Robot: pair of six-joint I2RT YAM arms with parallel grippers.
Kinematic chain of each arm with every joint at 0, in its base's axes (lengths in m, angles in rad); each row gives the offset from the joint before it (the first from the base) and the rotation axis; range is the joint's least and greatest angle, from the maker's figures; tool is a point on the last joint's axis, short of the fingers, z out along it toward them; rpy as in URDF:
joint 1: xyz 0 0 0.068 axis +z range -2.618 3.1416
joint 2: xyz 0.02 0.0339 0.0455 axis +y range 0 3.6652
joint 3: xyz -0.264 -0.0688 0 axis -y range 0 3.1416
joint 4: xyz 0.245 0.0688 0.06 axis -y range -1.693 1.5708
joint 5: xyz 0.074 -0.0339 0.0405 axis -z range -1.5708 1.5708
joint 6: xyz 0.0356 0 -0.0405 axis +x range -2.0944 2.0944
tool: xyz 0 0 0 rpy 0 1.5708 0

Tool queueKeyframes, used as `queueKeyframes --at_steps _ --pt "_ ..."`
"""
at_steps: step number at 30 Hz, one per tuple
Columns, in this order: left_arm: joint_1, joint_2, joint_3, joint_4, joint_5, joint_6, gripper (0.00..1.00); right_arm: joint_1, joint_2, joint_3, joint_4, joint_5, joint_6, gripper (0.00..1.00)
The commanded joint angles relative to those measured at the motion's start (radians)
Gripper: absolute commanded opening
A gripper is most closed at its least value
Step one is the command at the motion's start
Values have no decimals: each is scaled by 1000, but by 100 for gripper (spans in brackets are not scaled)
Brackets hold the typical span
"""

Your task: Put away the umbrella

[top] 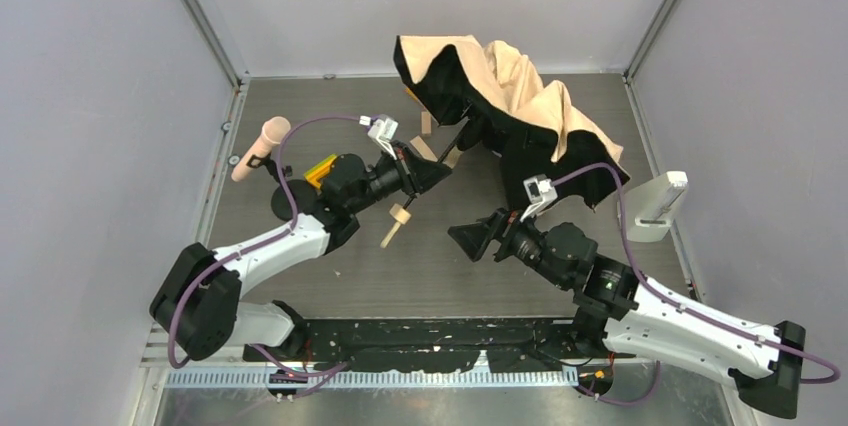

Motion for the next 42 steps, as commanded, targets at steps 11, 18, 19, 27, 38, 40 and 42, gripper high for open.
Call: queueKeyframes --at_steps 11,18,19,27,38,40,42 --pt "64 67 -27 49 -125 -11 0 3 -81 205 -201 -89 -112 95" --pt "66 30 -141 104 -66 18 0 -186 -42 442 -404 25 -240 95" --pt "66 22 -164 113 -61 17 0 -228 -31 476 -408 -36 -245 95" --pt "67 -41 -284 161 -39 57 0 -555 171 580 -369 -285 -293 95" --pt "58 -45 -411 333 51 106 0 -572 392 390 21 -411 -195 95" --pt "51 -37 -415 345 65 109 0 -572 445 379 79 -411 -179 95" --pt "32 -29 -419 356 75 113 0 -572 512 367 146 -415 -155 95"
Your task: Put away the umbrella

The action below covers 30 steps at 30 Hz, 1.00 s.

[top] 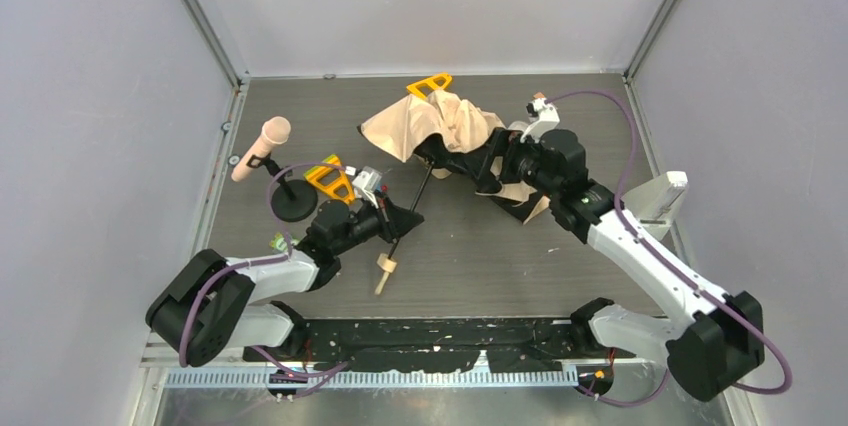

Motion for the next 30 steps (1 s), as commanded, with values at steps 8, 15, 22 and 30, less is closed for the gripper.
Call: queueKeyframes --at_steps 8,15,22,30 --pt "-78 54 5 197 80 46 0 35 231 -4 469 -72 88 95" --pt "-128 86 23 230 79 71 0 94 347 63 501 -20 61 95" --pt "-208 78 36 161 -7 161 0 124 470 154 398 128 30 95" --pt "-330 6 85 -63 -183 344 0 160 571 261 233 260 -12 90"
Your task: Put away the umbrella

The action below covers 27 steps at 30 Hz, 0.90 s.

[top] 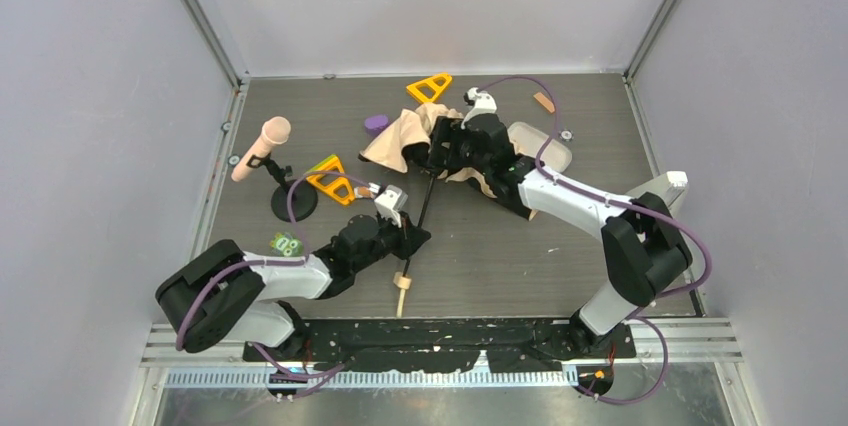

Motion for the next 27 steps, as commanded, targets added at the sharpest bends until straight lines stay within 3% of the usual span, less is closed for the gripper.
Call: queueKeyframes --at_steps 1,4,7,11,12,13,16,19,25,27 --pt "-123 -76 83 -9 94 236 0 12 48 59 -25 86 -25 81" --pt "-134 -87 78 -17 67 235 0 12 49 41 -1 81 -16 64" --pt "-135 -105 65 -17 54 232 0 12 9 9 45 60 1 38" --pt "-135 -172 45 -38 32 228 0 12 -86 -20 102 1 5 18" --pt "-135 -194 45 -53 26 231 5 11 -123 -22 114 -8 -3 15" --pt "-135 -223 45 -73 19 235 17 12 -142 -21 118 -21 -7 9" --pt "-135 -324 45 -153 -18 249 67 13 -239 -15 138 -39 -47 6" --pt "-134 -445 42 -234 -78 265 97 12 -317 -15 170 -70 -91 6" --pt "-129 -706 74 -506 -173 274 100 12 -453 -22 297 -187 -243 6" --pt "-116 -782 133 -635 -128 277 100 13 -491 -38 360 -251 -331 6"
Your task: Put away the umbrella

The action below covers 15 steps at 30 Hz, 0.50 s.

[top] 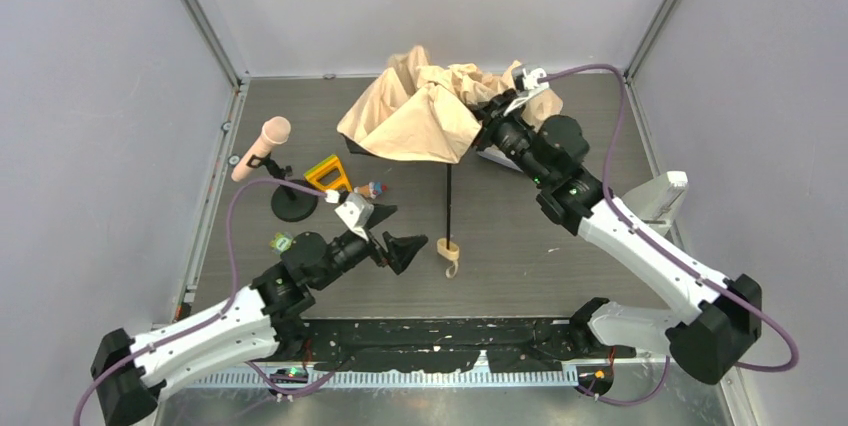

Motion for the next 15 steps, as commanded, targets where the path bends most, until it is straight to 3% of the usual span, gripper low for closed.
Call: queueKeyframes --at_steps 1,7,10,15 --pt "28 -133 135 -304 44 30 100 8 -90 -5 263 -170 -184 6" --pt "146 -141 524 -668 352 -18 93 38 -146 -81 406 -274 -351 6" --pt "155 -117 699 -723 358 13 93 94 -167 -151 495 -254 -471 6" --pt "155 -45 861 -724 341 124 100 153 -172 -267 698 -221 -477 6"
